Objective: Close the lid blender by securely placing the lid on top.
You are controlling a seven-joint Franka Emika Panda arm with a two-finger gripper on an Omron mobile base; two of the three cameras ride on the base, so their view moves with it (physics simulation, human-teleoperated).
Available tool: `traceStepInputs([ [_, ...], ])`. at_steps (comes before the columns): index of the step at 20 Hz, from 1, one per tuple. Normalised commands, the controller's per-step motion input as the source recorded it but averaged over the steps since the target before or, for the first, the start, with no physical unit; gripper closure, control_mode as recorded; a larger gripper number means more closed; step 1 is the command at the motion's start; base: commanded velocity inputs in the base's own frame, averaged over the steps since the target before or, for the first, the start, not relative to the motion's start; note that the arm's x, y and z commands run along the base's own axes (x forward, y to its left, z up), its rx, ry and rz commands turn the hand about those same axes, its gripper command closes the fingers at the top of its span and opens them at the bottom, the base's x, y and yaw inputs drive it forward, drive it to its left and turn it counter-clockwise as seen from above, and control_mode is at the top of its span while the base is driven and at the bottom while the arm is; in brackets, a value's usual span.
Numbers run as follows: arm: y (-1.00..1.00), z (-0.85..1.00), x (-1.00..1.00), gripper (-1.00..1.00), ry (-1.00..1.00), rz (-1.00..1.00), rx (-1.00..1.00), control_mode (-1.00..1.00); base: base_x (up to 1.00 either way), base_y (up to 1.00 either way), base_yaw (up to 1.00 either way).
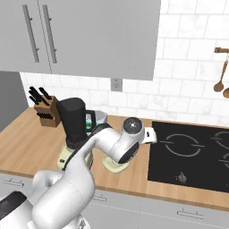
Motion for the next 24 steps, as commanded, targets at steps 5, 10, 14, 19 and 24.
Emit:
traceStepInputs([
  [5,0.11,-0.45,0.46,-1.00,0.25,0.18,-0.13,-1.00,0.00,0.00,0.00],
  [10,0.32,-0.51,0.04,-1.00,0.15,0.25,-0.14,-1.00,0.00,0.00,0.00],
  [14,0.19,-0.30,0.00,-1.00,0.07,0.12,-0.08,-1.00,0.00,0.00,0.00],
  [19,0.09,-0.12,0.00,-1.00,0.13,0.01,-0.04,-1.00,0.00,0.00,0.00],
  [24,0.25,-0.15,0.00,-1.00,0.15,0.01,-0.04,-1.00,0.00,0.00,0.00],
])
